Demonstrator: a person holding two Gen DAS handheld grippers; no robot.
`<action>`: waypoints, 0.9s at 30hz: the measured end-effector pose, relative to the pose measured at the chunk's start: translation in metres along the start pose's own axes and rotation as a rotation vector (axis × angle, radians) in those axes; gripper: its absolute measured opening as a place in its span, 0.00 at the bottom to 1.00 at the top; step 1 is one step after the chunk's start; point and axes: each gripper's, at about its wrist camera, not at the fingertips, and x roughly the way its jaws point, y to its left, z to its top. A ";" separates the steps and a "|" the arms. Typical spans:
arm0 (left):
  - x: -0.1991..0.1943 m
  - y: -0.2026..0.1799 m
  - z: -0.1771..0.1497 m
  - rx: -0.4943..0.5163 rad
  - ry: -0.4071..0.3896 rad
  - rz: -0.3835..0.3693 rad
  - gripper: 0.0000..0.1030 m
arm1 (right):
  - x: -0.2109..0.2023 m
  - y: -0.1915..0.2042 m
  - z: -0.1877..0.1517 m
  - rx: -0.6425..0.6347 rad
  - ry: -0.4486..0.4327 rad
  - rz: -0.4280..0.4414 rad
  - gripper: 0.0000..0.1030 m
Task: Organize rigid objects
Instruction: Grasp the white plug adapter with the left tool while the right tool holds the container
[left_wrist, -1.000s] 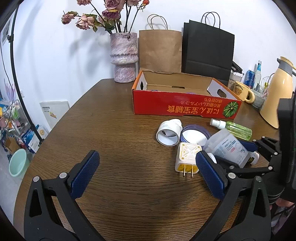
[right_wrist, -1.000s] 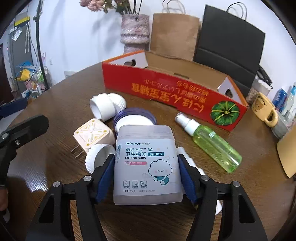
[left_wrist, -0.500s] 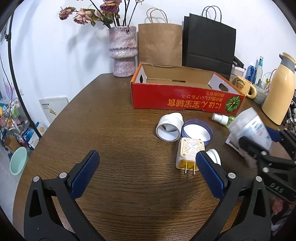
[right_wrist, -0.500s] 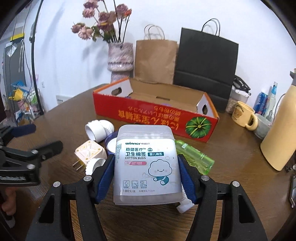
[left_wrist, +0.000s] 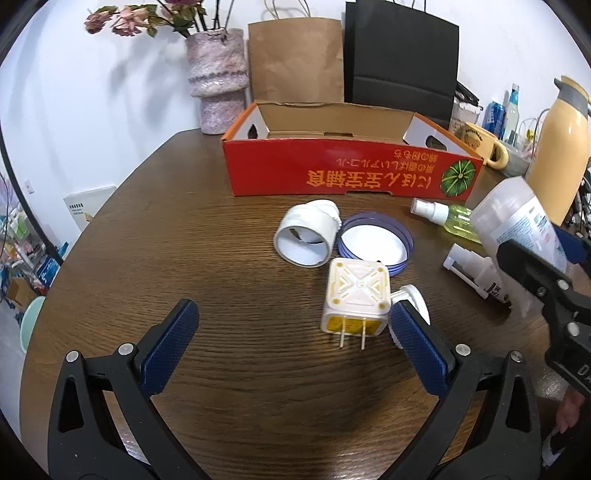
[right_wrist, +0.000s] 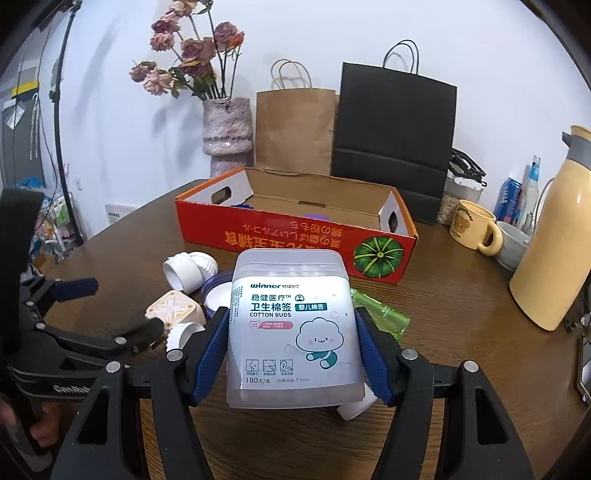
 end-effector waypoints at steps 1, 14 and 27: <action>0.002 -0.002 0.001 0.003 0.005 -0.001 1.00 | -0.001 -0.001 0.000 0.004 -0.001 -0.001 0.68; 0.030 -0.018 0.013 -0.019 0.061 0.009 0.99 | -0.004 -0.024 -0.002 0.076 0.009 -0.028 0.68; 0.035 -0.025 0.009 0.000 0.103 -0.082 0.37 | 0.000 -0.022 -0.003 0.071 0.020 -0.018 0.68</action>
